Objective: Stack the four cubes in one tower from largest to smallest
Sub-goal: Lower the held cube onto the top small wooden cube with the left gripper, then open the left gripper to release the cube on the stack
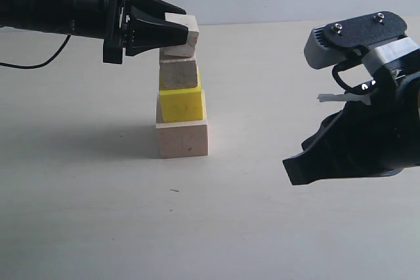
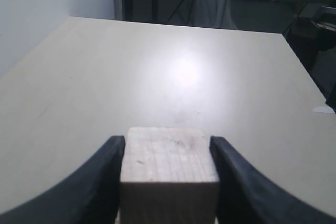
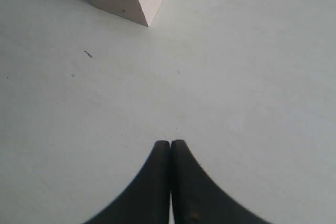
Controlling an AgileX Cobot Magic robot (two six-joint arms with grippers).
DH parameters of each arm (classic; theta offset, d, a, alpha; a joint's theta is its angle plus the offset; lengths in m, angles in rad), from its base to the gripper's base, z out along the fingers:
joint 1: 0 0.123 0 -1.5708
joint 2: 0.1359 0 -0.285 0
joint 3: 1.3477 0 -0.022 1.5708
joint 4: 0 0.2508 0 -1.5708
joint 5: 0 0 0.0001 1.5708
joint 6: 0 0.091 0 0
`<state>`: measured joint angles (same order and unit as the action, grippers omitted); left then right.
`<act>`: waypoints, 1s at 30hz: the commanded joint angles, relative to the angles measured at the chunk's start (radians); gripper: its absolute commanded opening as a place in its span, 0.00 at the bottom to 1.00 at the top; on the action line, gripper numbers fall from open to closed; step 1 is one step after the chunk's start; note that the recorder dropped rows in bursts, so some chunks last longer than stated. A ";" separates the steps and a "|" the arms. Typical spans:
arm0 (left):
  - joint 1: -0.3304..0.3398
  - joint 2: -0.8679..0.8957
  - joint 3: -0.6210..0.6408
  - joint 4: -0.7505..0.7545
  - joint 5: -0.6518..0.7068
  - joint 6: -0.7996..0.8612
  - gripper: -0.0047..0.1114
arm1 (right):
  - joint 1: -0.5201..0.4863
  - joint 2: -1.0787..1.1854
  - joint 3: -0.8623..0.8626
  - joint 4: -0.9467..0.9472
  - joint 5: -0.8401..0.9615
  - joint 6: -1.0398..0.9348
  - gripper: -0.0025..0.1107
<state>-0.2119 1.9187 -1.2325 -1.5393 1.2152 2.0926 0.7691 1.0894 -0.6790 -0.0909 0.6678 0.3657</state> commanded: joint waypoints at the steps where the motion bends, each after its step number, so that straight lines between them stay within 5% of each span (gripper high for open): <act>1: -0.002 0.001 0.000 -0.030 0.006 0.001 0.44 | -0.001 -0.008 0.004 0.004 -0.007 -0.006 0.02; 8: 0.003 0.001 0.000 -0.036 0.006 0.001 0.53 | -0.001 -0.008 0.004 0.004 -0.007 -0.006 0.02; 30: 0.003 -0.009 0.000 0.018 0.006 -0.022 0.53 | -0.001 -0.008 0.004 0.002 -0.007 -0.008 0.02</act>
<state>-0.2101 1.9187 -1.2325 -1.5270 1.2152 2.0852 0.7691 1.0894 -0.6790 -0.0909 0.6678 0.3657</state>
